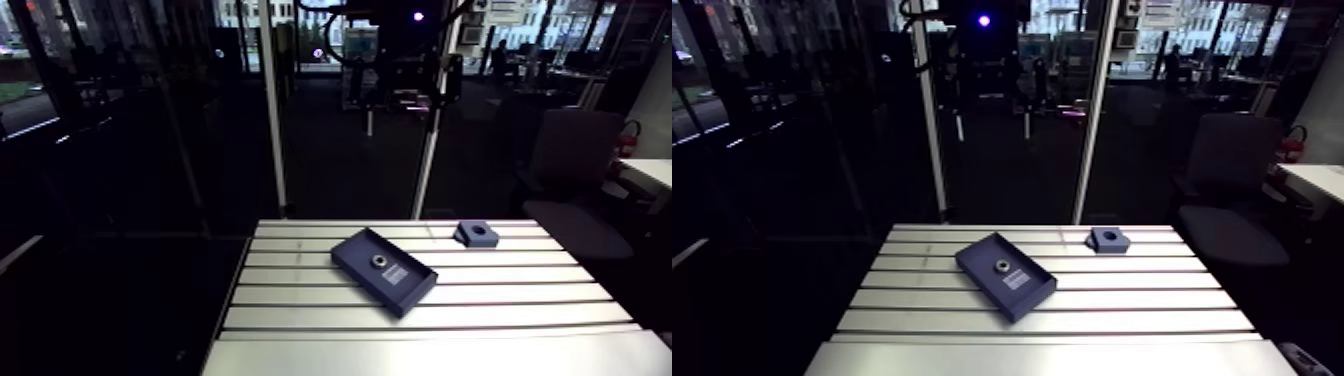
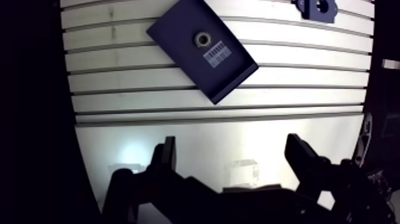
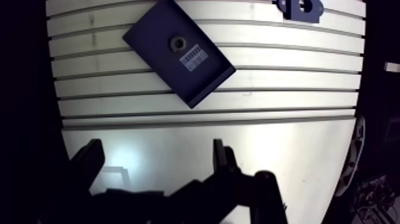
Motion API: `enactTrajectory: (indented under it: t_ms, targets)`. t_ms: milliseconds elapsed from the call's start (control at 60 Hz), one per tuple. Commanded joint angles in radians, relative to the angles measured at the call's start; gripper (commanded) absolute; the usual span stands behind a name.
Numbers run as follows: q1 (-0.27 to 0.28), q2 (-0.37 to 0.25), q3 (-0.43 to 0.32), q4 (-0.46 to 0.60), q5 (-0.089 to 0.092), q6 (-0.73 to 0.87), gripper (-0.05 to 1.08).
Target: Pick up the bearing and press it into the housing until flush.
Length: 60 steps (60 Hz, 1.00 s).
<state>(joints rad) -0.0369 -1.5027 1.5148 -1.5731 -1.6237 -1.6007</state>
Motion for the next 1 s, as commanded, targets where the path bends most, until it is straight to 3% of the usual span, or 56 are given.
enactTrajectory:
  t_ms: [17, 633, 1000]
  targets:
    - [0.022, 0.005, 0.000, 0.055, 0.058, -0.021, 0.00]
    - [0.022, 0.011, 0.000, 0.041, 0.058, -0.025, 0.00]
    - [-0.010, 0.090, 0.071, -0.158, 0.057, -0.055, 0.01]
